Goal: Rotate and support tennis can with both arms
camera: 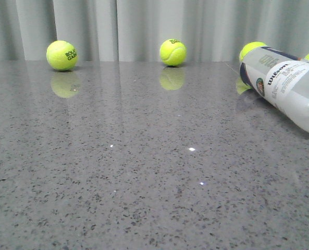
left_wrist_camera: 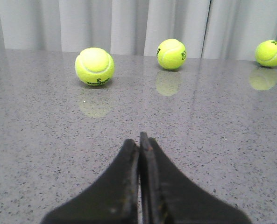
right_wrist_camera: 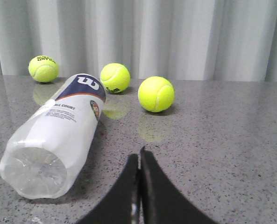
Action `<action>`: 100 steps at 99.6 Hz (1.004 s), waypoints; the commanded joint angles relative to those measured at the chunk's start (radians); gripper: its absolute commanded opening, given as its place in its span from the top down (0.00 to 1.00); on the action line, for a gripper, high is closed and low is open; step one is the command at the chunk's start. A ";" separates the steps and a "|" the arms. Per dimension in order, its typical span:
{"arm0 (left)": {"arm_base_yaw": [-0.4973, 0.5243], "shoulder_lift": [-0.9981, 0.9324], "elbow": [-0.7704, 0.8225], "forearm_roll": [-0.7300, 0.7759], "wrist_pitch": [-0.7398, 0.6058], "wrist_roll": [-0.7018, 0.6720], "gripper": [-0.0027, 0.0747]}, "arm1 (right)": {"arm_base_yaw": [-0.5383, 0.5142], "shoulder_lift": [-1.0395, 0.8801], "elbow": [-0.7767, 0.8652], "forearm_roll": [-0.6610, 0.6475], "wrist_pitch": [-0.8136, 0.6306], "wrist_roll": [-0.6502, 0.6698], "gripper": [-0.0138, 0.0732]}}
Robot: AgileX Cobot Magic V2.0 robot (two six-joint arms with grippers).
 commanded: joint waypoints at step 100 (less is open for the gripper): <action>-0.003 -0.031 0.043 -0.006 -0.077 -0.001 0.99 | 0.000 0.098 -0.173 -0.043 0.004 -0.020 0.91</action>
